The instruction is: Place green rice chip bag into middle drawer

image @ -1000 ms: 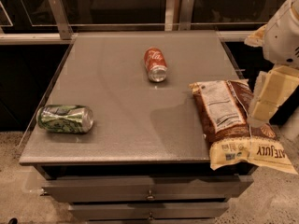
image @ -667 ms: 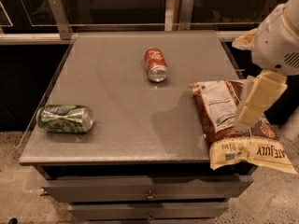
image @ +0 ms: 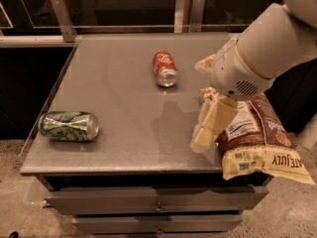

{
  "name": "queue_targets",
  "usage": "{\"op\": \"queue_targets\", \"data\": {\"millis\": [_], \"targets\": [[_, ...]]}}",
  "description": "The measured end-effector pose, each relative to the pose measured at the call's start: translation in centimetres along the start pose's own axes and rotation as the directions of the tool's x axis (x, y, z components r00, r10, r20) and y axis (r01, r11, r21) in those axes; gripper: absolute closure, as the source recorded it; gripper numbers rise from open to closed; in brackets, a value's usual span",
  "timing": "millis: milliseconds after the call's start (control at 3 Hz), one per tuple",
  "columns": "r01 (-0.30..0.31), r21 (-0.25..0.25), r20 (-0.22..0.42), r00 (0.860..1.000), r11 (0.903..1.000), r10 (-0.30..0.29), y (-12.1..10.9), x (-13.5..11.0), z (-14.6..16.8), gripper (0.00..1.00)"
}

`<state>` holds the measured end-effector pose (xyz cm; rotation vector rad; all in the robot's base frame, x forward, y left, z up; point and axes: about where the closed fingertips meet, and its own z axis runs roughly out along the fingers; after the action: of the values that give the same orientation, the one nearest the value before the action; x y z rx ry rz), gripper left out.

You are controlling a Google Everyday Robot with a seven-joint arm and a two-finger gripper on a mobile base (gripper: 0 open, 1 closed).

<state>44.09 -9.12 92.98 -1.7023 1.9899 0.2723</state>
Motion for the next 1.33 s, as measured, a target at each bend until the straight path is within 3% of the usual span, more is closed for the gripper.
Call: {"op": "queue_targets", "data": {"millis": [333,667,1000,1333], "targets": [[-0.005,-0.066,0.089,0.996,0.9978,0.011,0.9,-3.2,4.6,0.00],[0.021,-0.123,0.180,0.984,0.9922,0.002,1.9,-7.3,8.1,0.00],[0.058,-0.147,0.277,0.961,0.9874,-0.015,2.8,-11.5,9.6,0.00],[0.093,-0.154,0.315,0.948,0.9837,-0.040,4.1,-15.5,11.8,0.00]]}}
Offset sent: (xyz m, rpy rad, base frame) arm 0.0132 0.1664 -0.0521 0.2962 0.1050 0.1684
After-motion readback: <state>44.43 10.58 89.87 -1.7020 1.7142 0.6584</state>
